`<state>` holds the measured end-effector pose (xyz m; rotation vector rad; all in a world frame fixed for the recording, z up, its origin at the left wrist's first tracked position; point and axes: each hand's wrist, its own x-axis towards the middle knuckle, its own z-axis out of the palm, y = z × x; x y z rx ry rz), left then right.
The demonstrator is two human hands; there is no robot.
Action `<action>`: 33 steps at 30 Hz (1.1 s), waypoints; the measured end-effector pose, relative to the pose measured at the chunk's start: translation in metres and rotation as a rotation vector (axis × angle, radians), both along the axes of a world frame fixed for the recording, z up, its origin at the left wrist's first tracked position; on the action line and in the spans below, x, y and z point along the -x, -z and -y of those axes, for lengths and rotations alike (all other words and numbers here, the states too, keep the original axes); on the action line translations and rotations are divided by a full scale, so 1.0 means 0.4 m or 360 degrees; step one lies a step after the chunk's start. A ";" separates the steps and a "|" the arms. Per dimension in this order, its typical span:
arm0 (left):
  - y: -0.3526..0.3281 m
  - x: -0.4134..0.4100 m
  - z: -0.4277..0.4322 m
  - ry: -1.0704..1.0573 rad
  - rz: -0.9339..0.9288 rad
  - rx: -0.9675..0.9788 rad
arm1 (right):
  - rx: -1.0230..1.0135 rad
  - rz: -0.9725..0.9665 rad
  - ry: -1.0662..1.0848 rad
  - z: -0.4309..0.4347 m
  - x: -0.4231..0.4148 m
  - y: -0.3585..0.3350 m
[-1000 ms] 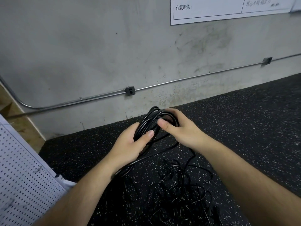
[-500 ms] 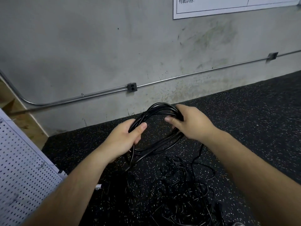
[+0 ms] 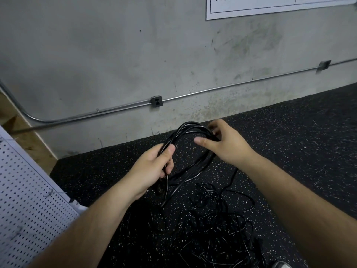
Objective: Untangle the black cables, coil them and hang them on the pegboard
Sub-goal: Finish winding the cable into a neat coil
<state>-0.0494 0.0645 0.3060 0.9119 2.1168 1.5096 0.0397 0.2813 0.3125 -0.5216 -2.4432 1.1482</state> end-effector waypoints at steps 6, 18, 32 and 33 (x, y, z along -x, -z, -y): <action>0.003 0.006 -0.006 -0.0154 -0.0376 0.0098 | -0.0122 -0.0164 -0.0194 0.026 -0.012 -0.004; -0.002 -0.012 -0.022 -0.0097 -0.0085 -0.0026 | -0.0336 -0.0470 -0.0229 0.062 0.006 -0.036; 0.002 -0.017 -0.026 -0.0083 -0.0102 -0.0082 | -0.0449 -0.0171 -0.0443 0.031 -0.015 -0.037; 0.002 -0.018 -0.028 -0.0080 -0.0107 -0.0083 | -0.0592 -0.0175 -0.0457 0.033 -0.014 -0.031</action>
